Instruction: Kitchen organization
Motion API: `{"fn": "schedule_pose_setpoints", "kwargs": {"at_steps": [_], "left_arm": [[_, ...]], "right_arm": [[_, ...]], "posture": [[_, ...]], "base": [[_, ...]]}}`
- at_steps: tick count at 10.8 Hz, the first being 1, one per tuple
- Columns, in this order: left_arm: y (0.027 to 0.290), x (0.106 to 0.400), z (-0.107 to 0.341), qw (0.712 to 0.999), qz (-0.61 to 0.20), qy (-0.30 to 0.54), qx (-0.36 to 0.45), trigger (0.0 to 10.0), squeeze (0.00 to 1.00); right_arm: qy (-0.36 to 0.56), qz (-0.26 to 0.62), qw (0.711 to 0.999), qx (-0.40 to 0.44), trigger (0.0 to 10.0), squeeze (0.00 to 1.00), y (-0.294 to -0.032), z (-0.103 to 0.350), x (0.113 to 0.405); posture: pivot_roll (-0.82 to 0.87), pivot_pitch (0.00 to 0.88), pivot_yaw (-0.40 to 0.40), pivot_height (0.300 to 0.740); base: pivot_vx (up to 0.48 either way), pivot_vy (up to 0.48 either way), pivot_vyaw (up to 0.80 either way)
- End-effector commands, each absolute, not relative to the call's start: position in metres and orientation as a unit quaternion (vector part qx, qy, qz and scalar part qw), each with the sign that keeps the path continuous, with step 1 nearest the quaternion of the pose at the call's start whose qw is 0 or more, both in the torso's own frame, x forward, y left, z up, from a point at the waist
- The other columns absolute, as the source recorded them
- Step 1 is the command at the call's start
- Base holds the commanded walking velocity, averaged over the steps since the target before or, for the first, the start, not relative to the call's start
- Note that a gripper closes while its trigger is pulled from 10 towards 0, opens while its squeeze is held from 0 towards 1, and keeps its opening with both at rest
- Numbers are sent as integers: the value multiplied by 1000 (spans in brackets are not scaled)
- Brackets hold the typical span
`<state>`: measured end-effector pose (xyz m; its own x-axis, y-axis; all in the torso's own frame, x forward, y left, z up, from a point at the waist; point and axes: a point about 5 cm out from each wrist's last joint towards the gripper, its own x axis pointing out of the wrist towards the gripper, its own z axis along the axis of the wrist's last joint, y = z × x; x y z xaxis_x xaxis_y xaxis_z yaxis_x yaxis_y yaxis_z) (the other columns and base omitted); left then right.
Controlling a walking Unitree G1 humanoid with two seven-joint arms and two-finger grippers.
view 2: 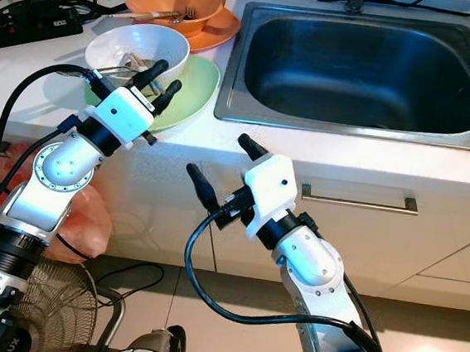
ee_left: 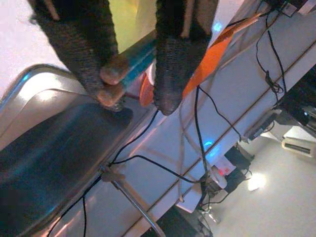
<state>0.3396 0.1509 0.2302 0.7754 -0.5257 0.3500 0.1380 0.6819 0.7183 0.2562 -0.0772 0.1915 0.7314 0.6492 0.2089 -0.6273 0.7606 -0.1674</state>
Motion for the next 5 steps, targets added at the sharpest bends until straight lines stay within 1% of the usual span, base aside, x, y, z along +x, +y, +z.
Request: {"fn": "schedule_pose_setpoints", "kwargs": {"at_steps": [1, 5], "left_arm": [[151, 338, 235, 872, -190, -288, 348, 0, 0], [151, 333, 242, 863, -174, -320, 350, 0, 0]], "right_arm": [[-132, 352, 926, -39, 10000, 0, -78, 194, 253], [-132, 353, 926, -40, 10000, 0, -77, 195, 255]], "posture": [[27, 164, 62, 740], [35, 163, 57, 740]], "base": [[0, 0, 0], [0, 0, 0]]}}
